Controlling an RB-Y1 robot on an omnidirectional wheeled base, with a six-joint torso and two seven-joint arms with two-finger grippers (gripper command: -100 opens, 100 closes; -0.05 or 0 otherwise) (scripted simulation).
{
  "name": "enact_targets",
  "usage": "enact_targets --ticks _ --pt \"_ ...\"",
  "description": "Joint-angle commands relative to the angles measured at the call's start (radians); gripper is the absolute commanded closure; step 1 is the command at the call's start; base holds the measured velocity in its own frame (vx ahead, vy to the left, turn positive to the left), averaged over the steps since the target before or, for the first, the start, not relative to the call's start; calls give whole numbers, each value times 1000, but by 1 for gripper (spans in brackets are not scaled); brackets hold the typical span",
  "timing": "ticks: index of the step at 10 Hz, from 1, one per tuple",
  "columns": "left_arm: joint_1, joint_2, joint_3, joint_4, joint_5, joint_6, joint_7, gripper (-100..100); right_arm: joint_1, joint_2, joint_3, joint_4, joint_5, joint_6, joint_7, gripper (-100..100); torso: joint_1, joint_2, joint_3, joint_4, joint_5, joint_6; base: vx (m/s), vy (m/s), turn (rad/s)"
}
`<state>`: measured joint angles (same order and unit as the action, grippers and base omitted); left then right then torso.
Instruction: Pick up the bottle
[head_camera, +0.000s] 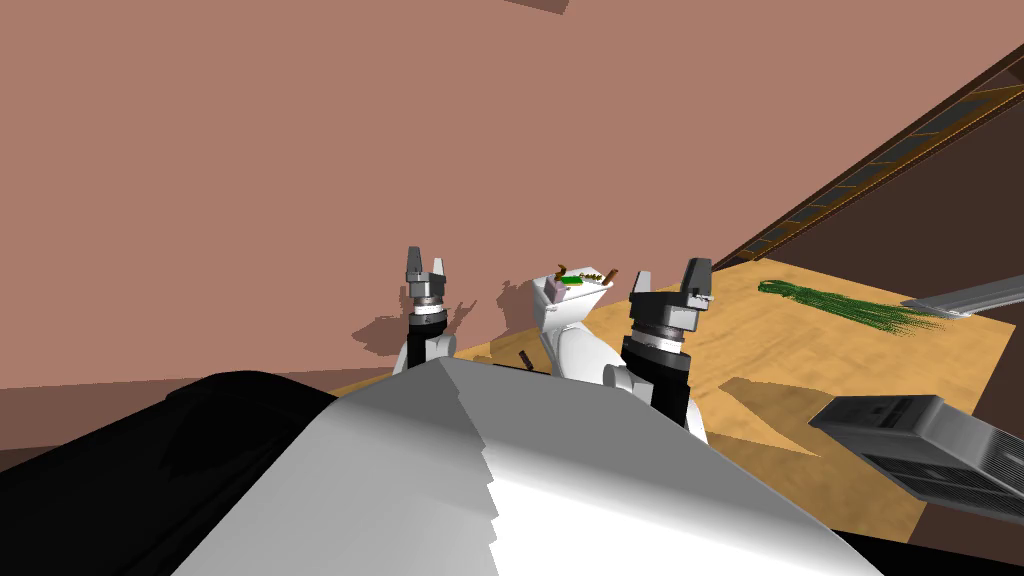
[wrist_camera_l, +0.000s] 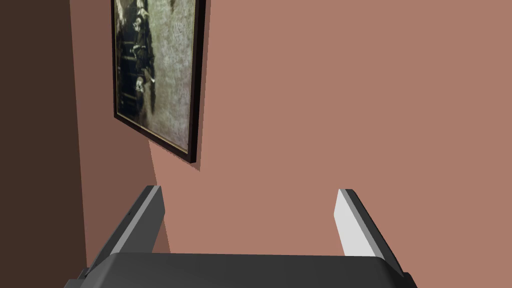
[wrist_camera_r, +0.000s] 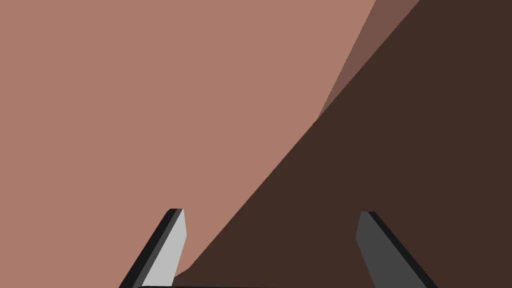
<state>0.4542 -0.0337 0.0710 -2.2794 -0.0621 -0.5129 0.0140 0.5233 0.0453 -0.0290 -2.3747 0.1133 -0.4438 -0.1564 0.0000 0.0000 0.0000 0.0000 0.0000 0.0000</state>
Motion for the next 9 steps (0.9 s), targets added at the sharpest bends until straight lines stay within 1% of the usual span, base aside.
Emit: enact_targets --ticks 1,4,5,6,7,8,9 --pt "0 0 0 0 0 0 0 0 10 -42 4 3 6 5 -10 -100 0 0 0 0 0 0 -4 -9 -15" --pt "0 0 0 0 0 0 0 0 47 -137 17 13 30 24 -46 -100 -2 1 1 0 0 0 -17 -25 -26" --pt "0 0 0 0 0 0 0 0 47 -157 17 13 30 24 -46 -100 -3 2 1 0 -1 0 -16 -28 -5" --pt "0 0 0 0 0 0 0 0 63 -191 23 18 40 33 -64 -100 -2 1 1 0 -1 0 -17 -20 -18" --pt "0 0 0 0 0 0 0 0 63 -203 23 18 40 33 -64 -100 -2 1 1 0 0 0 -14 -14 -11" --pt "0 0 0 0 0 0 0 0 81 -242 30 22 52 42 -83 -100 -1 1 1 0 0 0 -17 -18 -16" --pt "0 0 0 0 0 0 0 0 81 -252 30 22 52 42 -83 -100 -2 1 1 0 0 0 -15 -16 -10"
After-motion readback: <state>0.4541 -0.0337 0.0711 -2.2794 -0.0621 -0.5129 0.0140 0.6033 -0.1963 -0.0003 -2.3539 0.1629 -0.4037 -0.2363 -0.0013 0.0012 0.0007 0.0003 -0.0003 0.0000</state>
